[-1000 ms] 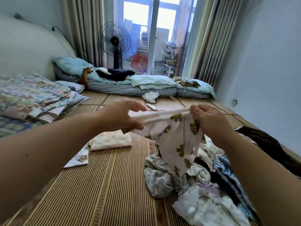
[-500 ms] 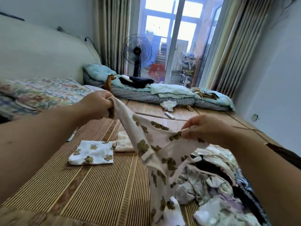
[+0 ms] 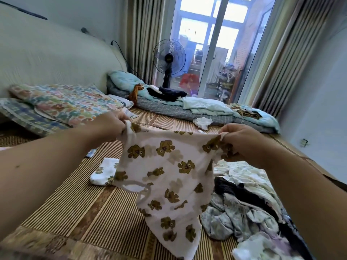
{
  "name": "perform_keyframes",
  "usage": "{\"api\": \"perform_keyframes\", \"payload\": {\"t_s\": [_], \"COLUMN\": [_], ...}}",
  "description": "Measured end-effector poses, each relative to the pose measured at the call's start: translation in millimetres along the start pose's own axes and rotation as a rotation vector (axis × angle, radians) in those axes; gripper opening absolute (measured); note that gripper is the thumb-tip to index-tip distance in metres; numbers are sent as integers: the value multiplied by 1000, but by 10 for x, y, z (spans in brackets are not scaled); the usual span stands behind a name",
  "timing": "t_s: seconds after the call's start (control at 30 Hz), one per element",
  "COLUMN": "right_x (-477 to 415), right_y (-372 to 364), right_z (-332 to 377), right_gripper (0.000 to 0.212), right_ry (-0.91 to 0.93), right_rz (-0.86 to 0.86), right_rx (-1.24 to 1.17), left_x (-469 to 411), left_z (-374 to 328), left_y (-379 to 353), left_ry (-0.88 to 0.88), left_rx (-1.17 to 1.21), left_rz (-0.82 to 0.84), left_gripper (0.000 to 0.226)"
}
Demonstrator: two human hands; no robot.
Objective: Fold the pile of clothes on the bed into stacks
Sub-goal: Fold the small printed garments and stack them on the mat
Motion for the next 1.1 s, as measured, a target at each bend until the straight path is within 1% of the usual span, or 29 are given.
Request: {"api": "perform_keyframes", "payload": {"t_s": [0.07, 0.13, 0.2, 0.27, 0.33, 0.37, 0.4, 0.43, 0.5, 0.53, 0.57, 0.63, 0.67, 0.77, 0.83, 0.87, 0.93, 1.0, 1.03, 1.1], "right_x": [-6, -10, -16, -19, -19, -10, -3, 5, 21, 27, 35, 55, 65, 81, 78, 74, 46, 29, 22, 17], "right_y": [-120, -201, -230, -216, -176, -154, -134, -112, -50, -1, 54, 169, 243, 483, 582, 602, 610, 599, 600, 575], "right_z": [103, 267, 427, 542, 609, 626, 637, 639, 622, 605, 585, 539, 502, 346, 226, 162, 33, -70, -107, -127], "right_gripper": [11, 11, 13, 14, 16, 17, 16, 16, 18, 18, 19, 16, 13, 9, 3, 2, 10, 17, 17, 10], "right_ry": [3, 38, 79, 104, 127, 138, 143, 141, 128, 124, 121, 121, 121, 102, 70, 50, 14, -18, -23, 4], "right_rz": [30, 21, -5, -36, -67, -75, -81, -87, -124, -161, -198, -262, -304, -448, -486, -481, -444, -413, -410, -398], "right_rx": [-143, -249, -318, -338, -374, -396, -423, -458, -521, -535, -545, -574, -579, -541, -547, -571, -631, -631, -606, -520], "left_x": [76, 179, 334, 526, 704, 776, 843, 901, 994, 1008, 989, 883, 828, 674, 568, 517, 428, 344, 303, 256], "left_z": [-30, -95, -157, -202, -217, -215, -216, -226, -262, -268, -260, -205, -188, -183, -158, -163, -195, -221, -232, -285], "left_y": [-164, -420, -722, -1006, -1237, -1333, -1415, -1486, -1617, -1672, -1703, -1679, -1639, -1403, -1180, -1070, -856, -667, -592, -489], "left_ry": [-24, -83, -124, -131, -91, -70, -60, -62, -98, -124, -141, -132, -129, -141, -133, -145, -170, -177, -178, -180], "left_rx": [-98, -107, -50, 49, 184, 239, 278, 306, 344, 321, 254, 106, 86, 76, 56, 35, 3, -5, 0, 39], "left_rz": [48, 151, 316, 500, 672, 739, 790, 830, 873, 845, 770, 570, 494, 344, 244, 194, 108, 45, 24, 2], "left_gripper": [24, 25, 28, 33, 51, 62, 68, 68, 51, 40, 31, 15, 11, 14, 22, 23, 24, 24, 20, 16]}}
Point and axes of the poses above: each hand's wrist, its own x-axis away from the middle knuckle, its own y-axis out of the back of the hand, z = x × y, the point moved 6 cm from there along -x, towards the middle knuckle, and after that the axes turned 5 degrees about x, right-handed, at the moved point
